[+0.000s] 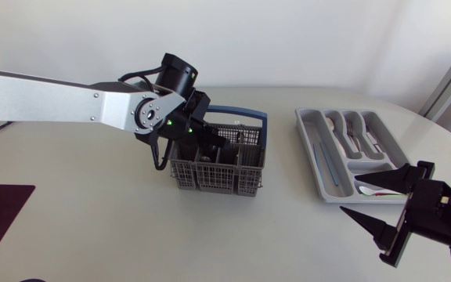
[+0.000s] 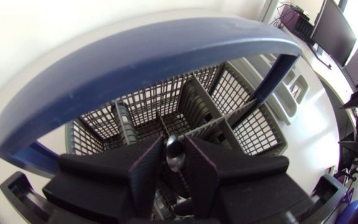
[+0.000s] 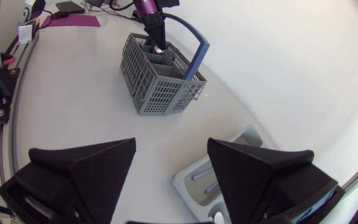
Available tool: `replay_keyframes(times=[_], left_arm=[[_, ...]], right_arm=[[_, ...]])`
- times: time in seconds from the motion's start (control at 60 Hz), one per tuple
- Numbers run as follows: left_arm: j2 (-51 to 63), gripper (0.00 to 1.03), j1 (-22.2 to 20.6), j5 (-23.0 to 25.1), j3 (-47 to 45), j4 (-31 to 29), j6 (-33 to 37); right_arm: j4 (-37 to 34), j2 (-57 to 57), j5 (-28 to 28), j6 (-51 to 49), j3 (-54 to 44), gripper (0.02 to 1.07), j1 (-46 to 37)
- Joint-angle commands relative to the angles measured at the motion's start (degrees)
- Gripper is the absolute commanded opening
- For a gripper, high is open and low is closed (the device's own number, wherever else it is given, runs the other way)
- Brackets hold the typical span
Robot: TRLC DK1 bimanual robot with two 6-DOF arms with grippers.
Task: Sort the cutlery from the basket into the organizer compartments.
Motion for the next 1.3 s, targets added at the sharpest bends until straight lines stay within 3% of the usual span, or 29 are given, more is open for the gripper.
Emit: replay_keyframes(times=[0.0,0.417,0.967,1.117,1.283], left_arm=[[1.72,0.20,-0.57,0.65,-1.59,0.08,-1.74],[0.05,0.04,-0.40,2.32,-2.64,-0.71,-1.47],[-13.22,0.03,-3.12,2.41,-9.76,3.86,2.04],[-15.77,0.03,-2.94,2.50,-6.51,0.25,2.31],[-20.16,0.03,-1.54,3.73,-0.62,-7.66,3.01]], right_arm=[[0.49,-0.47,0.13,1.35,-1.55,0.85,0.46],[0.14,-1.70,1.62,1.87,-1.73,0.85,2.40],[-4.08,-8.46,5.93,4.34,-2.78,0.85,8.99],[-5.66,-11.45,7.77,5.83,-2.78,0.85,11.36],[-7.77,-12.86,8.57,7.06,-1.73,0.85,12.77]])
